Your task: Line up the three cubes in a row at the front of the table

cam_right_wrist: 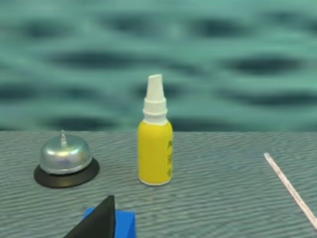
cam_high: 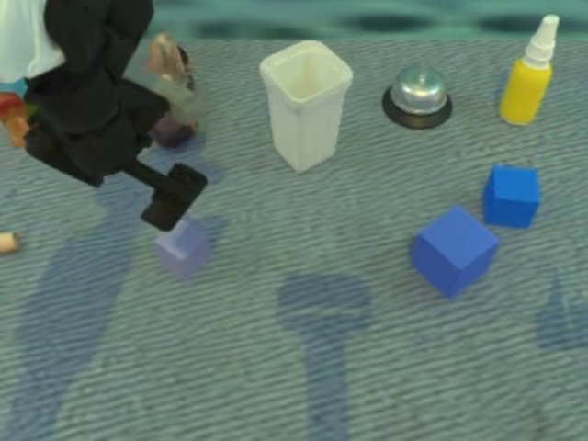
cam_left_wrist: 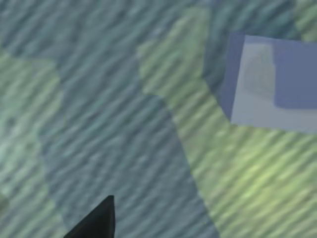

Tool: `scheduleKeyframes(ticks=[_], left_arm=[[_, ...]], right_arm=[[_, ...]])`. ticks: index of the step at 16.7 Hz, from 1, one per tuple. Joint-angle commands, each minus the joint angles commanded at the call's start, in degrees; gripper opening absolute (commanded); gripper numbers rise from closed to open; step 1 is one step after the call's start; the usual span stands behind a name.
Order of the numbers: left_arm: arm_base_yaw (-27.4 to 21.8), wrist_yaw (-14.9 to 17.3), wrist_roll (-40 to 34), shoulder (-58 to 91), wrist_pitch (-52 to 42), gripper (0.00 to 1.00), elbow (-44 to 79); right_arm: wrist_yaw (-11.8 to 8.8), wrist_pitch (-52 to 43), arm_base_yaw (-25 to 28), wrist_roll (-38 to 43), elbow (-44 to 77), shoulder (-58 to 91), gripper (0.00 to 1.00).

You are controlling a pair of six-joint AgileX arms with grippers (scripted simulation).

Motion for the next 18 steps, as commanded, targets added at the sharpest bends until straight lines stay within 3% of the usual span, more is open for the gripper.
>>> scheduleKeyframes(ticks=[5,12,18], left_arm=[[-2.42,0.02,2.04,13.24,-6.69,1.00,11.45],[-2.44,0.02,2.26,14.55,-7.13,1.00,12.55],[-2.59,0.06,2.43,18.95,4.25,1.00,5.89]], right_arm=[[0.00,0.00,0.00,0.00,0.00,0.00,1.00],[0.00,0.00,0.00,0.00,0.00,0.00,1.00],[0.00,0.00,0.00,0.00,0.00,0.00,1.00]])
